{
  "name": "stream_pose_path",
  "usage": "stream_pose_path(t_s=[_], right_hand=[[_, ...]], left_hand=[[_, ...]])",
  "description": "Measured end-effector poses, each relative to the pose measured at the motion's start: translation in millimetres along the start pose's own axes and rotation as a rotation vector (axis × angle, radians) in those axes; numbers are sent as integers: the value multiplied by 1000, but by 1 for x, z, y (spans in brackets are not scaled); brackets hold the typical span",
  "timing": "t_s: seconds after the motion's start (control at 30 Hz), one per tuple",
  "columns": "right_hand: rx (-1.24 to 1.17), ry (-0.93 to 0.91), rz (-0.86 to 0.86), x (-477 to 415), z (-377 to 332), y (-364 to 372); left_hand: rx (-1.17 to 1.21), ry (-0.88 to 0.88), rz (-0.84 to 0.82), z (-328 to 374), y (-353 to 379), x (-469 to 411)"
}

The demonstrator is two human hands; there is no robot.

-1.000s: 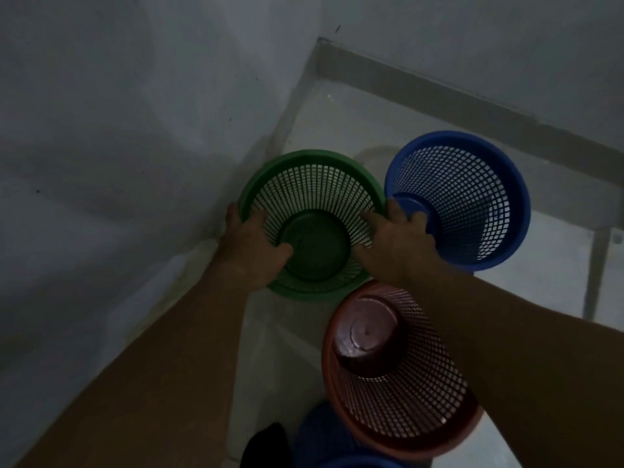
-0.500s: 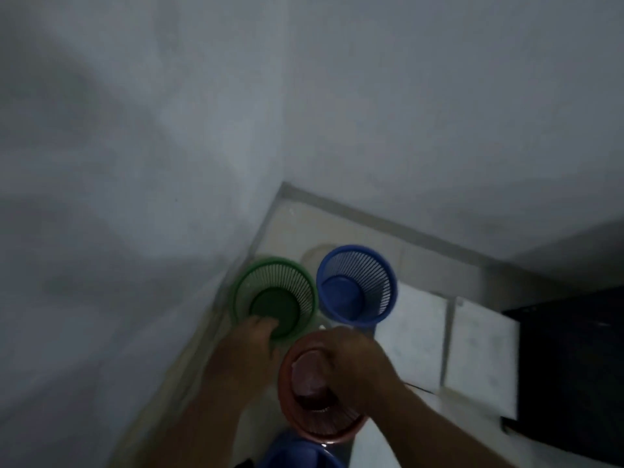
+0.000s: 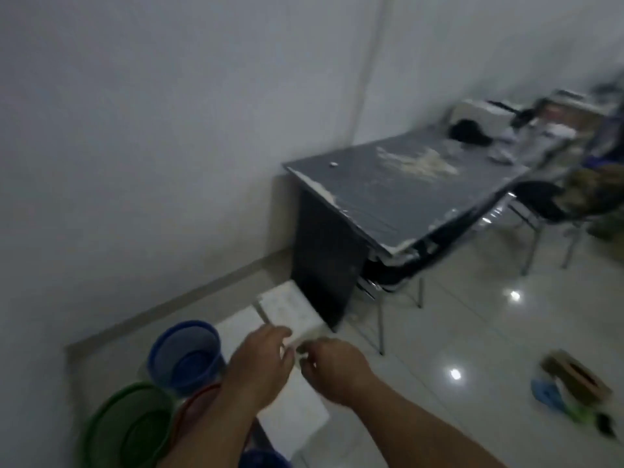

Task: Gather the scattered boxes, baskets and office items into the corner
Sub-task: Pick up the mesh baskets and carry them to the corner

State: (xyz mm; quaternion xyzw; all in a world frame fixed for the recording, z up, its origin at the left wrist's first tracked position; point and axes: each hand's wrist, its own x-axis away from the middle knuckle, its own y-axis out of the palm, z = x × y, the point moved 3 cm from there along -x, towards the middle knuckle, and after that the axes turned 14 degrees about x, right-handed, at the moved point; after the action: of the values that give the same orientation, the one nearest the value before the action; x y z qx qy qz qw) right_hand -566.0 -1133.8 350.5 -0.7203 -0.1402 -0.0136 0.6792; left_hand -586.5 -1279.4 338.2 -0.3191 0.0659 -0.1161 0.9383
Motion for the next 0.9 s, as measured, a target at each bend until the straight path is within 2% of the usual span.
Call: stream_pose_path(t_s=[0.17,0.37,0.53,0.73,0.9], right_hand=[[-36,273,206,63,92,-36],[-118,588,230,183,216,-23],[-148,804,200,286,323,2],[-170,941,133,376,447,20],[-214,996,95,402,527,31]], left_hand=[[22,226,-129,109,67,-23],[68,413,-335,218,186,-10],[43,567,-459,302,315,9],[-67,561,-611,377,447,28],[-167,566,-694,429,524,14]])
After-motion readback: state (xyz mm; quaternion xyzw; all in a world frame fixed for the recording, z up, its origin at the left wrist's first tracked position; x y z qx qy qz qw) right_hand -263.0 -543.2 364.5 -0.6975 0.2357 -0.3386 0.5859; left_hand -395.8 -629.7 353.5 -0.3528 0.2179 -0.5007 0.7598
